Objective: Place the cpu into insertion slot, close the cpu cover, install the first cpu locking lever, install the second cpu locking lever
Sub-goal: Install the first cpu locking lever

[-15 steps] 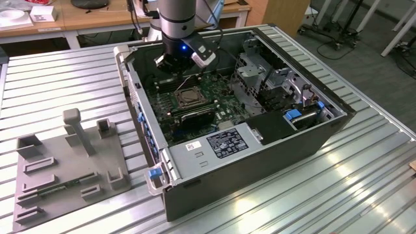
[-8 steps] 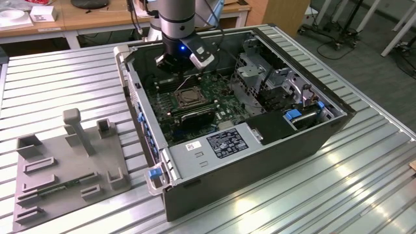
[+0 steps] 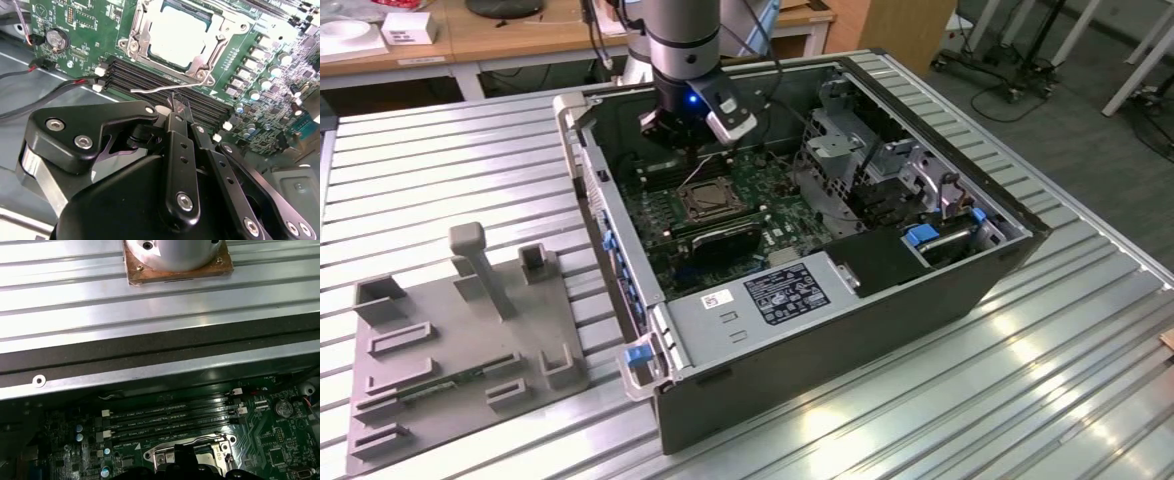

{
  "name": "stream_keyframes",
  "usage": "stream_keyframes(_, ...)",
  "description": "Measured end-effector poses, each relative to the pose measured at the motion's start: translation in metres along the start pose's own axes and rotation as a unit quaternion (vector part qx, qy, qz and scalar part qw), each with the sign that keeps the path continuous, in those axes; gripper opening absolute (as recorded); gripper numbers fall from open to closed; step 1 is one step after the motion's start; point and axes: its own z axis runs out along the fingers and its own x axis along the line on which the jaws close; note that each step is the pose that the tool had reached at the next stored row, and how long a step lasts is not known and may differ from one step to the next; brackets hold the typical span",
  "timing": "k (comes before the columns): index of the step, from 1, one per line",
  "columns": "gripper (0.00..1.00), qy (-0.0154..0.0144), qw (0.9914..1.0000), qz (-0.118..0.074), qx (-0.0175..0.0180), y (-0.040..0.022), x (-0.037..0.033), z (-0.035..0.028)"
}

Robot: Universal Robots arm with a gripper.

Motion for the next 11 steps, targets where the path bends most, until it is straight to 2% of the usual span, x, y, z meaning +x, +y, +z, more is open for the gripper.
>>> stream_keyframes(3, 0.11, -0.0018, 0.99996, 0.009, -0.0003, 0.0, 0.0, 0.0003)
stream_keyframes(11, 0.11, -0.0037, 0.99969, 0.023, -0.0082, 0.0002, 0.0011, 0.0026)
